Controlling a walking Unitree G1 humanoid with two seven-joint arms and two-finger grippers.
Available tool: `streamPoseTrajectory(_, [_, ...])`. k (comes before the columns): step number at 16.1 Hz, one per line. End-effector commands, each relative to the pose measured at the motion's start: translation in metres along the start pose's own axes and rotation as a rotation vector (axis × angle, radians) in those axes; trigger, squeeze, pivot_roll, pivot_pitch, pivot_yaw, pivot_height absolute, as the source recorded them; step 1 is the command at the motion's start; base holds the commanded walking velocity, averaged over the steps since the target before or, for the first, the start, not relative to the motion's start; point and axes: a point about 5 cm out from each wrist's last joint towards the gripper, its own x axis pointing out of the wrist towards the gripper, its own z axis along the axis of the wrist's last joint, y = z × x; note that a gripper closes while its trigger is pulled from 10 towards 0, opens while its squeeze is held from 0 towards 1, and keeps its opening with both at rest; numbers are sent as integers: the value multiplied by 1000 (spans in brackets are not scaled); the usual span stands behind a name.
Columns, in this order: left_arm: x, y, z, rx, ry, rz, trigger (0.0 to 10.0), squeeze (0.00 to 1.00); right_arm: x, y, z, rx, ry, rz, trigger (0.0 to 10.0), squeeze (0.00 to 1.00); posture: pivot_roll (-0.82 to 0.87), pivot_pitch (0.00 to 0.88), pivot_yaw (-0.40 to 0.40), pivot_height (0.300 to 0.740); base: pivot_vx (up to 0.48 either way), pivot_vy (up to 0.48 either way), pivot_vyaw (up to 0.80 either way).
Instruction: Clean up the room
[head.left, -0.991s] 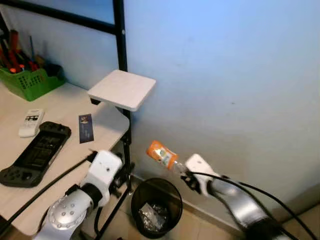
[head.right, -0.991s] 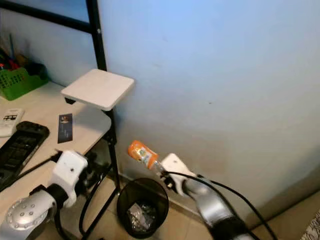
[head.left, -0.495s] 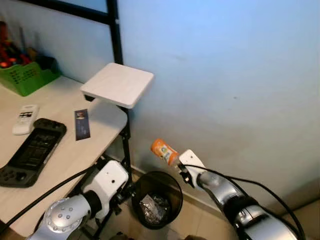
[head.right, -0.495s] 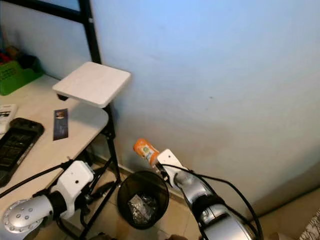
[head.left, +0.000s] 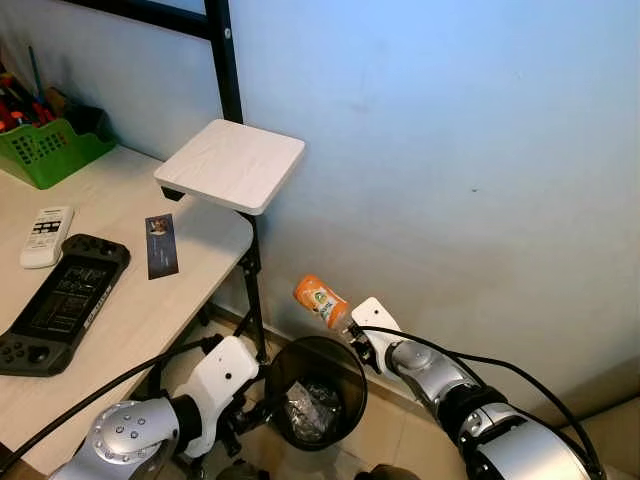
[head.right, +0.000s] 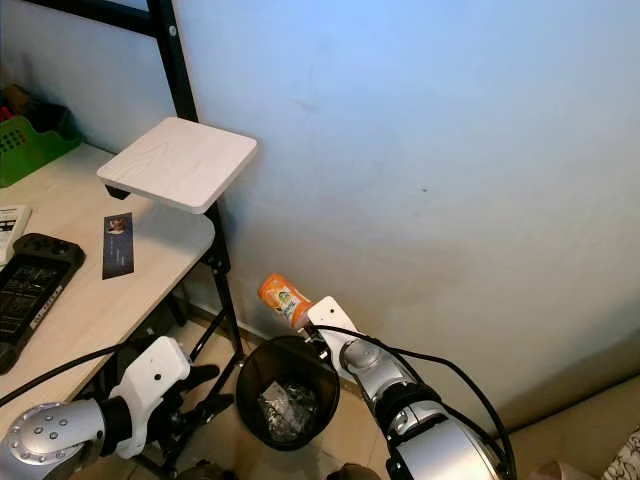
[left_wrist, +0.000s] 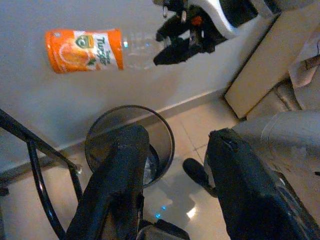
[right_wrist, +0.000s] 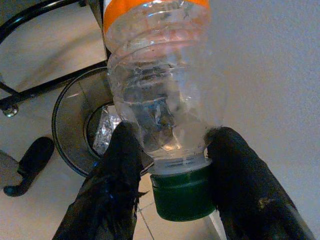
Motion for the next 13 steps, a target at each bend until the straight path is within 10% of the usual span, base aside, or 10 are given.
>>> streamPoseTrajectory(1, [1,-1,1,7,-2,-16,10000,0,0,-3,4,2,-8,-4,10000,0,53,106,-33,740,0,0,0])
streamPoseTrajectory(4, [4,-2,3,8,-1,-37,10000,0,0,-5,6,15,-12,0,10000,0,44,108,-27,740,0,0,0])
streamPoseTrajectory(5, [4,-2,4,10,-2,-41,10000,0,0,-4,6,25,-15,5,10000,259,44,108,-28,740,0,0,0])
streamPoseTrajectory(6, [5,-1,3,10,-2,-42,10000,0,0,-3,6,32,-16,19,10000,1000,44,107,-28,740,0,0,0])
streamPoseTrajectory(13, [42,20,-29,-20,51,-22,10000,0,1,8,3,50,-16,85,10000,1000,55,102,-31,740,0,0,0])
